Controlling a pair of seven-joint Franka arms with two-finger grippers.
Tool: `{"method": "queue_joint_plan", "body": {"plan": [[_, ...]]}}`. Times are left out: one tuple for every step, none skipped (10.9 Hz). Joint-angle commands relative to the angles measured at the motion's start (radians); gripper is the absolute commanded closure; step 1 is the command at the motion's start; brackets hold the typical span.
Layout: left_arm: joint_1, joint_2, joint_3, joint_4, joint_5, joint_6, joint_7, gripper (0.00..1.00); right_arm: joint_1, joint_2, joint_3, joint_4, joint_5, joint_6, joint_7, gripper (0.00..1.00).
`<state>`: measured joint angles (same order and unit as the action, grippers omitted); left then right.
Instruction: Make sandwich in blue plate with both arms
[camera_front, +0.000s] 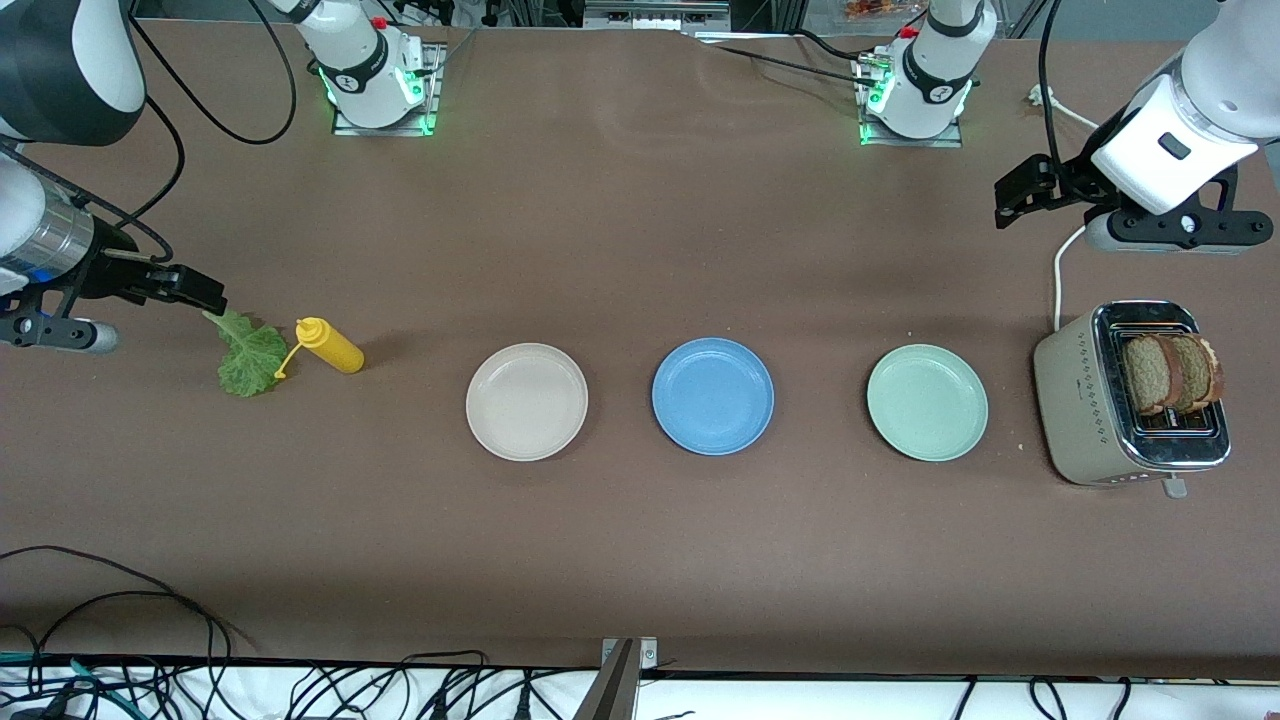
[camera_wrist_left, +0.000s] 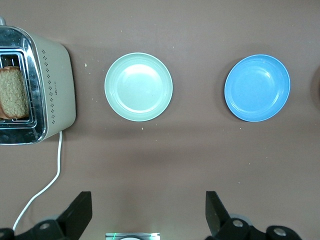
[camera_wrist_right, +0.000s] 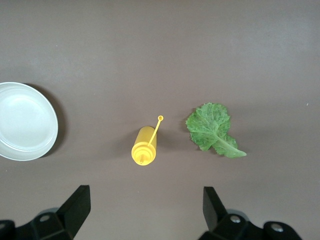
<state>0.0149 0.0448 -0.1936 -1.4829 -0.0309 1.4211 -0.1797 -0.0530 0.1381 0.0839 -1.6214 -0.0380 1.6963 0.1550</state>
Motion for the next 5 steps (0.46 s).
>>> {"method": "queue_joint_plan", "body": {"plan": [[0.003, 0.007, -0.003, 0.027, 0.011, -0.011, -0.001, 0.00, -0.013, -0.002, 0.010, 0.005, 0.017, -0.004, 0.009, 0.00], [0.003, 0.007, -0.003, 0.027, 0.011, -0.011, -0.001, 0.00, -0.013, -0.002, 0.010, 0.005, 0.017, -0.006, 0.009, 0.00], [0.003, 0.006, -0.003, 0.027, 0.008, -0.011, -0.001, 0.00, -0.013, -0.002, 0.010, 0.005, 0.017, -0.006, 0.009, 0.00], [0.003, 0.004, -0.003, 0.027, 0.008, -0.011, -0.001, 0.00, -0.013, -0.002, 0.010, 0.005, 0.017, -0.004, 0.009, 0.00], [0.003, 0.003, -0.003, 0.027, 0.008, -0.011, -0.001, 0.00, -0.013, -0.002, 0.010, 0.005, 0.017, -0.004, 0.009, 0.00]]}}
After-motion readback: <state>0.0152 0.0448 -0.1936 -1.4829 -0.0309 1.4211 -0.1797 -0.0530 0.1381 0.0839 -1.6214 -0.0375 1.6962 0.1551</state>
